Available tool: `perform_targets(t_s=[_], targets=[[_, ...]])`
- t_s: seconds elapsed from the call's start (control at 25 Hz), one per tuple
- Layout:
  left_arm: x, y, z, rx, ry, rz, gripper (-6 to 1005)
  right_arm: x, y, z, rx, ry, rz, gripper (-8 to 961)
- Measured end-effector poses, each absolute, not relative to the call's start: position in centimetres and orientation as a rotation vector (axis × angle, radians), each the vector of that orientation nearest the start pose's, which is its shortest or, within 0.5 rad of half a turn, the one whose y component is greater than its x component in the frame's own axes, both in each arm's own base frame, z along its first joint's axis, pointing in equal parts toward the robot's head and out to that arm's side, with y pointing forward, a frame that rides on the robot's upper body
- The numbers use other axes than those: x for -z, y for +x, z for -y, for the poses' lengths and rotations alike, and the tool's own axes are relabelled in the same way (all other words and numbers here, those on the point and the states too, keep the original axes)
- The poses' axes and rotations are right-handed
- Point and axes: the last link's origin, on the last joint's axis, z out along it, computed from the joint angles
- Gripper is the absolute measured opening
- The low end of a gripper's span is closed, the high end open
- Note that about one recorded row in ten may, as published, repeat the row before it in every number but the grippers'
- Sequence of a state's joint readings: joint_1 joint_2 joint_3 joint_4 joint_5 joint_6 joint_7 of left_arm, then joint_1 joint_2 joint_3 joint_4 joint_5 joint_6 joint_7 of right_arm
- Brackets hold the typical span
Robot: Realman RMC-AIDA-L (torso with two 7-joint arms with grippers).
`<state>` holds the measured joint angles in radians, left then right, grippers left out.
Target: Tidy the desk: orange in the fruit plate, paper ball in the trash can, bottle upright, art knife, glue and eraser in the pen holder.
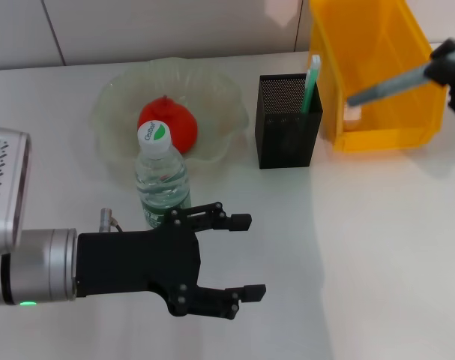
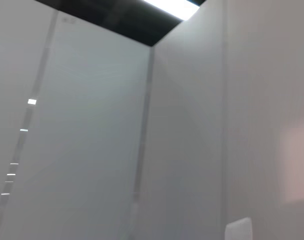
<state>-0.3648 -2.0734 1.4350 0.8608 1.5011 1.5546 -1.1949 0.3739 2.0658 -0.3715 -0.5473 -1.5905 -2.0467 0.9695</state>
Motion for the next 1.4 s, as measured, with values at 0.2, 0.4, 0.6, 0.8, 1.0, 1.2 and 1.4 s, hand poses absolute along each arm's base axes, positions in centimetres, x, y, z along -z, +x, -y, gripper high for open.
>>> perform_targets(t_s=[0.2, 0.4, 0.6, 0.8, 1.0, 1.2, 1.4], targets=[[5.2, -20.8, -27.0, 0.981, -2.952, 0.072, 861, -7.9, 27.1, -28.9, -1.288, -2.019, -0.063, 143], [5.4, -21.0, -26.8, 0.987, -2.949, 0.089, 859, -6.7, 27.2, -31.6, -1.183, -1.922, -0.085, 143], [5.5, -21.1, -26.7, 0.988, -2.951, 0.09, 858, -5.3, 26.6, -33.5, -1.131, -1.934, -0.105, 143], [5.7, -21.3, -26.5, 0.985, -2.957, 0.099, 856, -3.5, 25.2, -35.5, -1.08, -2.02, -0.116, 144], [5.6, -21.7, -26.4, 0.975, -2.946, 0.094, 854, -2.6, 24.7, -36.4, -1.079, -2.047, -0.178, 144], [5.6, -22.5, -26.0, 0.976, -2.918, 0.09, 850, -3.2, 25.0, -36.7, -1.077, -2.043, -0.218, 144], [5.9, -23.2, -25.9, 0.989, -2.893, 0.114, 851, -2.3, 24.6, -37.1, -1.041, -2.087, -0.223, 143]])
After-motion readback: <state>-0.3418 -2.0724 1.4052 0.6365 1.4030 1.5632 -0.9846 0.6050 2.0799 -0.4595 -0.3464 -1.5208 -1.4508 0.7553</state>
